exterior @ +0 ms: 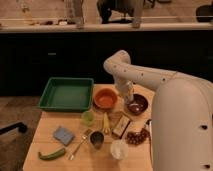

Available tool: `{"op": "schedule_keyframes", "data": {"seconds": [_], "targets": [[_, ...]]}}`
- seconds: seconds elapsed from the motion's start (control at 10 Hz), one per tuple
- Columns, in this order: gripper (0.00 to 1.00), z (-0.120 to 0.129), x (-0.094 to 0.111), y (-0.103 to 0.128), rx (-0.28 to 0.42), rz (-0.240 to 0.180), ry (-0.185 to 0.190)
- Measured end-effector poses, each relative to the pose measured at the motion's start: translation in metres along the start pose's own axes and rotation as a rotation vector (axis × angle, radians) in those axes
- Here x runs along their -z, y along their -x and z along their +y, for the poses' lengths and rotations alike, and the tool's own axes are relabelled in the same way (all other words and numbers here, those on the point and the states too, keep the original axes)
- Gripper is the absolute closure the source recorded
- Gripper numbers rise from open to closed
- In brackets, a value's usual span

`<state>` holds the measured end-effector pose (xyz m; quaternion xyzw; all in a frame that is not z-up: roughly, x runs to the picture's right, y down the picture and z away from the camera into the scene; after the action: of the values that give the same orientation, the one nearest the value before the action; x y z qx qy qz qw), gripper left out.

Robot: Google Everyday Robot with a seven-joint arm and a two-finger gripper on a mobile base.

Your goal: Wipe purple bowl with towel

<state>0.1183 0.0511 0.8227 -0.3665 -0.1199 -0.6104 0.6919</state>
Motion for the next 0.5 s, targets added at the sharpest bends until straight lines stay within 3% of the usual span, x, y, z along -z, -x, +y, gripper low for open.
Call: {"op": "schedule_keyframes", "data": {"seconds": [0.5], "targets": [[1.0,-0.085,0.035,0.014,0.19,0.061,-0.04]]}}
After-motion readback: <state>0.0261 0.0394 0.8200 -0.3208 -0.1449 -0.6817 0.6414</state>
